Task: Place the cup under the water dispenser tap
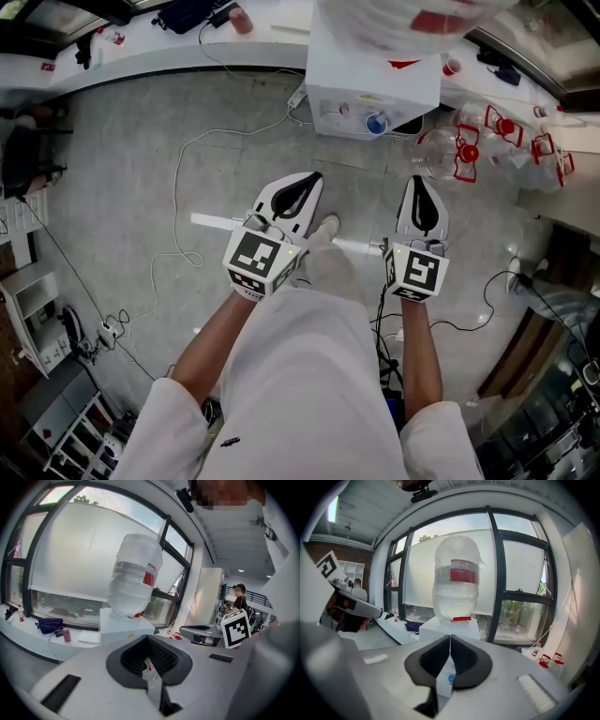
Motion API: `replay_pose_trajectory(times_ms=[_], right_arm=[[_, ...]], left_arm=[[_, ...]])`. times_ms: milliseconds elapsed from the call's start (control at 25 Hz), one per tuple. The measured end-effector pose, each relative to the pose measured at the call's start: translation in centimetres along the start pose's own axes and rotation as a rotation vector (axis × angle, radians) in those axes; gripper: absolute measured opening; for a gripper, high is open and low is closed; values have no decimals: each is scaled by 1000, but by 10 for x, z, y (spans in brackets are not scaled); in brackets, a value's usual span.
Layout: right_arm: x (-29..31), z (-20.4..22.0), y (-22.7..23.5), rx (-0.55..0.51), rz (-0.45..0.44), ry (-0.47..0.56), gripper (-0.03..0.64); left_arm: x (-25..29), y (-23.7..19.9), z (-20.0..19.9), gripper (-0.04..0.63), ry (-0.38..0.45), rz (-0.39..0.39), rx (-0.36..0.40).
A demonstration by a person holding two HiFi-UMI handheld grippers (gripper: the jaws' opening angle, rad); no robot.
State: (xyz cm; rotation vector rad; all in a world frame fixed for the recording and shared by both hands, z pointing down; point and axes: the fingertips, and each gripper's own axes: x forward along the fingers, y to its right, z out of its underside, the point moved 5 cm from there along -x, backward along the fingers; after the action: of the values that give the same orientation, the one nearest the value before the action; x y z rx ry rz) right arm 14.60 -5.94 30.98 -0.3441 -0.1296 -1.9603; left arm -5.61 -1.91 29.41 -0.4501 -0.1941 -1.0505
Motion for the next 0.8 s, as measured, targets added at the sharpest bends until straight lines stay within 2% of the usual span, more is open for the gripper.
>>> replay_pose_trajectory(times_ms=[800], right_arm=[[-79, -94, -3, 34, -85, 81, 11]], left_arm=[[-46, 28, -50, 0, 91, 28, 47]])
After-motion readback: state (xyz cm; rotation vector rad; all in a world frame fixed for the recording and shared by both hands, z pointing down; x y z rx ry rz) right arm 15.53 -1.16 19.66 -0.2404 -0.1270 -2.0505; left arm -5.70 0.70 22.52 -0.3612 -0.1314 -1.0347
